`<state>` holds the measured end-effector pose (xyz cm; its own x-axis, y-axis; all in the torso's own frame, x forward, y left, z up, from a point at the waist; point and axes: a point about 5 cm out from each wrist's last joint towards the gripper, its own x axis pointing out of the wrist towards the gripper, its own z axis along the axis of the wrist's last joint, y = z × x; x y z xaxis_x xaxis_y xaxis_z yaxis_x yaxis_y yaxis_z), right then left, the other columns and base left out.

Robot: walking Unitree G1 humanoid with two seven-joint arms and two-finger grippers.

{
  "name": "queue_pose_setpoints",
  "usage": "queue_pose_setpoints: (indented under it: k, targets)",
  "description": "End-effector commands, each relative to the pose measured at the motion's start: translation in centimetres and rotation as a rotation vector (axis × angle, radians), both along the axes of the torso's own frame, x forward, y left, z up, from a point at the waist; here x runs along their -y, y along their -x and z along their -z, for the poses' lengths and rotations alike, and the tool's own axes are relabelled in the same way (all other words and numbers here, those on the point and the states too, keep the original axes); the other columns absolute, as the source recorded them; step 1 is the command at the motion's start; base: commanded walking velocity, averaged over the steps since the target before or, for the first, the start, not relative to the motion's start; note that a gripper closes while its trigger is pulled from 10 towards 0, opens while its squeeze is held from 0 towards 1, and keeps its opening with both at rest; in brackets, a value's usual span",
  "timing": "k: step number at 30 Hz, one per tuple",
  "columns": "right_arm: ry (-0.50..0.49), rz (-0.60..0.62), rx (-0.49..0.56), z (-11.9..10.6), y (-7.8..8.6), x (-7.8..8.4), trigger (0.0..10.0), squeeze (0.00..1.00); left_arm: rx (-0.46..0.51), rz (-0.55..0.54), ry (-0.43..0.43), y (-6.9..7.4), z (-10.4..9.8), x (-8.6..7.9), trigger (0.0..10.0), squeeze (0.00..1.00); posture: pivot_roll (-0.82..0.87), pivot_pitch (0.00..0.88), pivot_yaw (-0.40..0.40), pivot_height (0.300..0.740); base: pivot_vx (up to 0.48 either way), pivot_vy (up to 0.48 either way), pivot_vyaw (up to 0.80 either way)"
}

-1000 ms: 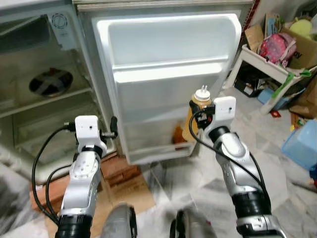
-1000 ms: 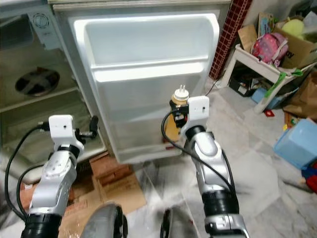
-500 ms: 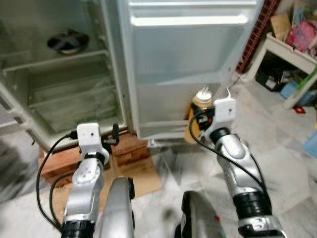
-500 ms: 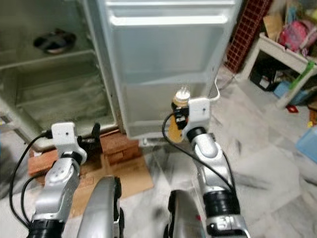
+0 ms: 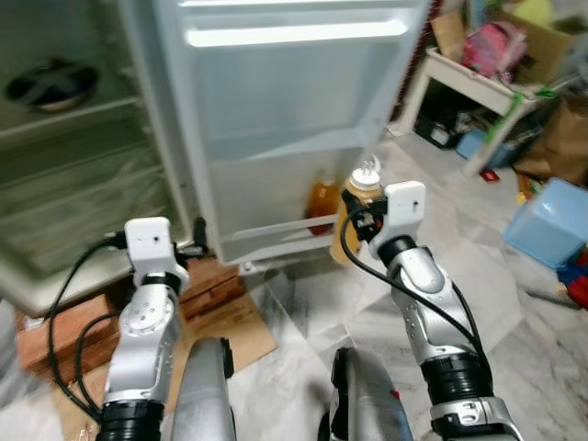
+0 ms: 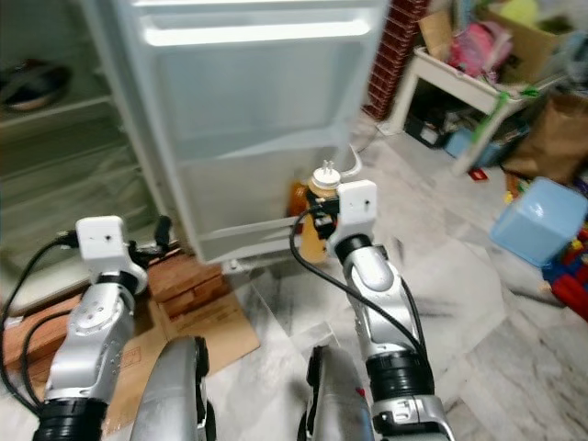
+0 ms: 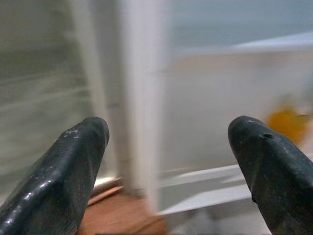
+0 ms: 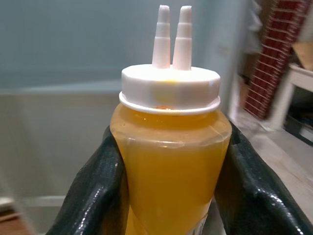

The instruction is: Restocking fridge

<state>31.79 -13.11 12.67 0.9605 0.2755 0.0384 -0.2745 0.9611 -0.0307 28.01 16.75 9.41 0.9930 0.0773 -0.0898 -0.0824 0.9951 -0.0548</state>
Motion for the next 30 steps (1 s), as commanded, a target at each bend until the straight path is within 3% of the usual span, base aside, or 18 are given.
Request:
queue_pose_setpoints:
  k: [1, 9, 23, 30]
  targets:
    - [0.007, 0.000, 0.043, -1.0, -0.3, 0.1, 10.0, 0.00, 0.010, 0.019, -0.005, -0.1, -0.2, 0.3, 10.0, 0.00, 0.00, 0.086, -0.032, 0.613, 0.386, 0.000, 0.00]
    - [0.007, -0.024, 0.048, -1.1, -0.3, -0.1, 10.0, 0.00, 0.013, 0.018, -0.009, -0.2, -0.3, 0.4, 10.0, 0.00, 0.00, 0.083, -0.029, 0.613, 0.360, 0.000, 0.00]
    - [0.036, -0.160, 0.036, -1.0, -0.7, -0.7, 10.0, 0.00, 0.022, -0.053, -0.036, -0.3, -0.3, -0.2, 10.0, 0.00, 0.02, 0.079, -0.054, 0.613, 0.000, 0.000, 0.00]
    - [0.026, -0.233, 0.023, -0.9, -0.1, -1.8, 10.0, 0.00, 0.015, -0.094, -0.051, 1.4, -0.3, -1.3, 10.0, 0.00, 0.03, 0.098, -0.040, 0.613, 0.000, 0.000, 0.00]
